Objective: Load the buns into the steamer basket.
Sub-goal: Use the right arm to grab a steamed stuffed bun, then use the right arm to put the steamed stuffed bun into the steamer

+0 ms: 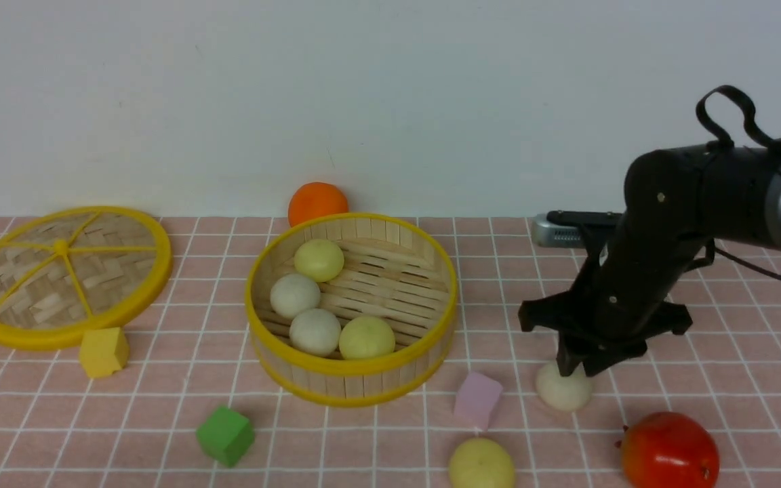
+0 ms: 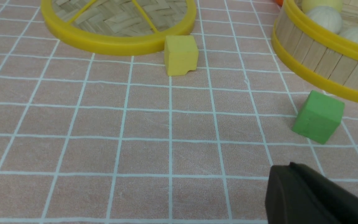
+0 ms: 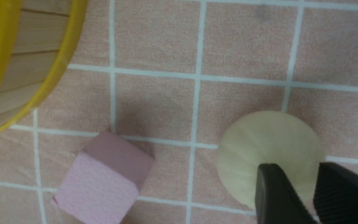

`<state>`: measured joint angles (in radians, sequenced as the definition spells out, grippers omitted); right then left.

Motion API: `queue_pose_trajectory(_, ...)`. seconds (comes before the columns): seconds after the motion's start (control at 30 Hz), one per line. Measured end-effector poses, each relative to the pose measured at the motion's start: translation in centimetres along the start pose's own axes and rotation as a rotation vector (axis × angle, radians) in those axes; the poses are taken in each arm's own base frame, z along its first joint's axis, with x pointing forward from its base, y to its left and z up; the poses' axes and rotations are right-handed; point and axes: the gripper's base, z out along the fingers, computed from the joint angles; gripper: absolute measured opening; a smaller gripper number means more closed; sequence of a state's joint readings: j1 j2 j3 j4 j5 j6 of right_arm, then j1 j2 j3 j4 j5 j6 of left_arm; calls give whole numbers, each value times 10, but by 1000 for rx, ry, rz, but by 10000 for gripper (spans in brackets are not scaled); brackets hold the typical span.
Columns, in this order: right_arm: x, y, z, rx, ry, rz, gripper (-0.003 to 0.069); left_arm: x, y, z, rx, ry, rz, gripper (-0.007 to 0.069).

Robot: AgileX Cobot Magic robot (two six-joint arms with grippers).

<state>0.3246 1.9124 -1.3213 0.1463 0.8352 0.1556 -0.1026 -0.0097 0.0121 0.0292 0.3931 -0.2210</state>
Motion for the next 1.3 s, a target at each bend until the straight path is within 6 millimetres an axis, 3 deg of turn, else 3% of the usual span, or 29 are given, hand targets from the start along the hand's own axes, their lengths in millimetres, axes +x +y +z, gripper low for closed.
queue_pose_trajectory(0.3, -4, -1, 15, 0, -12, 1, 232, 0, 0, 0, 0, 0, 0, 55)
queue_pose_trajectory(0.47, -3, -1, 18, 1, -5, -12, 128, 0, 0, 0, 0, 0, 0, 59)
queue_pose_trajectory(0.5, -4, -1, 17, 2, 0, -15, 50, 0, 0, 0, 0, 0, 0, 59)
queue_pose_trajectory(0.53, -4, -1, 17, 2, 1, -15, 43, 0, 0, 0, 0, 0, 0, 59)
queue_pose_trajectory(0.7, -23, 11, -11, -52, -58, -65, 19, 0, 0, 0, 0, 0, 0, 59)
queue_pose_trajectory(0.8, -45, 31, -48, -145, -196, -117, 19, 0, 0, 0, 0, 0, 0, 61)
queue_pose_trajectory(0.87, -51, 40, -59, -181, -246, -134, 19, 0, 0, 0, 0, 0, 0, 62)
queue_pose_trajectory(0.9, -58, 54, -72, -238, -314, -158, 19, 0, 0, 0, 0, 0, 0, 64)
queue_pose_trajectory(0.97, -62, 65, -77, -284, -372, -166, 19, 0, 0, 0, 0, 0, 0, 66)
queue_pose_trajectory(1.07, -64, 74, -72, -321, -387, -171, 19, 0, 0, 0, 0, 0, 0, 66)
queue_pose_trajectory(1.17, -66, 79, -53, -327, -368, -183, 19, 0, 0, 0, 0, 0, 0, 71)
queue_pose_trajectory(1.3, -68, 77, -14, -311, -308, -174, 19, 0, 0, 0, 0, 0, 0, 77)
